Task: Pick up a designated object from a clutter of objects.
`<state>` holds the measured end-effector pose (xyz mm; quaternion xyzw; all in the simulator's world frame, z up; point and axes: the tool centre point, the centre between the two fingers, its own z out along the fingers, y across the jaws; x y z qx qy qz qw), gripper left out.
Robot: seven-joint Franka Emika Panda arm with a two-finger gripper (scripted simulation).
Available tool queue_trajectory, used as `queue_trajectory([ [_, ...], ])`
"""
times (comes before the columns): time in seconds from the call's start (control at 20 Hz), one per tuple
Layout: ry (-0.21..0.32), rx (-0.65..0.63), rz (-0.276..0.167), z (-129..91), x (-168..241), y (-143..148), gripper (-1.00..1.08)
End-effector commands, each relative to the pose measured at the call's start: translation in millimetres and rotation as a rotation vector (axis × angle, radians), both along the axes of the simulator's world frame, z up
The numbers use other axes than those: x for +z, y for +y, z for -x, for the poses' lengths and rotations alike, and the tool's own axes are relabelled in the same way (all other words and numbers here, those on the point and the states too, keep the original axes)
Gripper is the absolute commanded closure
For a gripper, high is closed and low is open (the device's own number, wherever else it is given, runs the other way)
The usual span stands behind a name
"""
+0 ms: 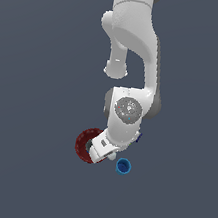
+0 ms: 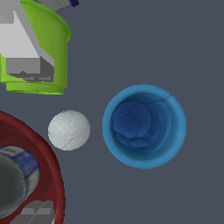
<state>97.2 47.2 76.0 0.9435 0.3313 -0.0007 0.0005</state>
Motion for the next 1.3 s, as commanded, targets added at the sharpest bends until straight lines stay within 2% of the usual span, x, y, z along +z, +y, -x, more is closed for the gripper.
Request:
queue_trajectory([
  [0.0,-0.001,0.010,-0.001,-1,-4,1,-0.92],
  [0.3,0.000,0.007,-0.001,0,-9,1,-0.92],
  [0.75,-0.001,0.010,-0.001,1,-48,1,-0.92],
  [1.0,-0.001,0.010,-0.001,-1,-54,1,-0.92],
  [1.05,-0.001,0.010,-0.001,-1,-54,1,1.08],
  [1.25,-0.001,0.010,-0.001,-1,-54,1,1.08],
])
